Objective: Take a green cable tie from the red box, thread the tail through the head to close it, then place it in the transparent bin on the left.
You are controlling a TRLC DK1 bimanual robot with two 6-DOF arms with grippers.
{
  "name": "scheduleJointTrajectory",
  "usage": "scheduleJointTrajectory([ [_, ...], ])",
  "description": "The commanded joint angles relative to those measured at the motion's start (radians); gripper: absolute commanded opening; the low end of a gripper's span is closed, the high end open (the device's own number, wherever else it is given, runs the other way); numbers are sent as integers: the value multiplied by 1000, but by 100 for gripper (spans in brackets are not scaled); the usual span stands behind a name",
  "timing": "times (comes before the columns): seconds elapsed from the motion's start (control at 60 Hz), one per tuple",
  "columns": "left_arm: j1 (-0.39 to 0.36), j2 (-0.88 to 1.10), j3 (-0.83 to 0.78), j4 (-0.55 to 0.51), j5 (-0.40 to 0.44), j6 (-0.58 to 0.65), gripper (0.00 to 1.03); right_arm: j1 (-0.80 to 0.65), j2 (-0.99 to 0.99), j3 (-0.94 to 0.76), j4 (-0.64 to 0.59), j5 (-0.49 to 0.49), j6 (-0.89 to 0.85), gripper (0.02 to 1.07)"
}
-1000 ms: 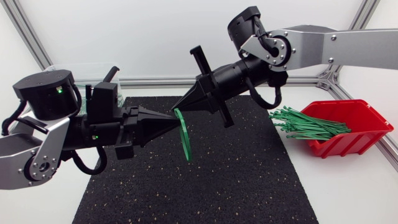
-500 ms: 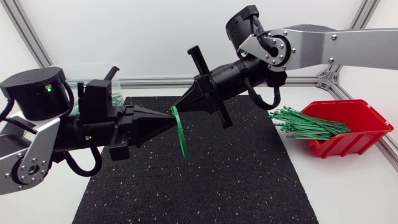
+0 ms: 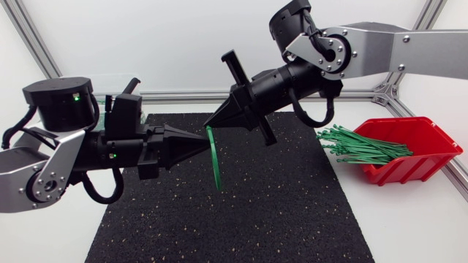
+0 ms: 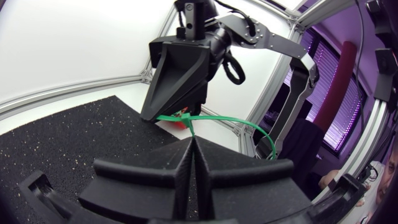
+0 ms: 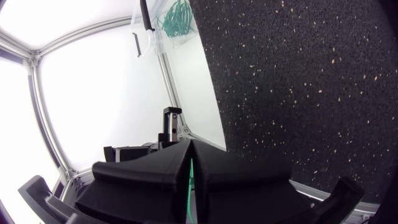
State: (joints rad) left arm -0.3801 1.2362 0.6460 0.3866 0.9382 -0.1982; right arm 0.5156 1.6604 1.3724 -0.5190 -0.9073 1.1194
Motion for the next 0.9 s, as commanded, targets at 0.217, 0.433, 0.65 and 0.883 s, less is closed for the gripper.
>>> scheduleJointTrajectory([
  [0.217,20,92,165,-324,-182,203,4,40,52,103,-246,311,-403,83],
  [0.433,29,105,245,-477,-480,307,4,24,56,137,-323,614,-546,97],
  [0.65,161,74,343,-509,-688,410,4,1,24,126,-326,877,-652,102],
  [0.883,366,151,475,-327,-869,473,4,-43,-39,91,-245,1065,-724,102],
])
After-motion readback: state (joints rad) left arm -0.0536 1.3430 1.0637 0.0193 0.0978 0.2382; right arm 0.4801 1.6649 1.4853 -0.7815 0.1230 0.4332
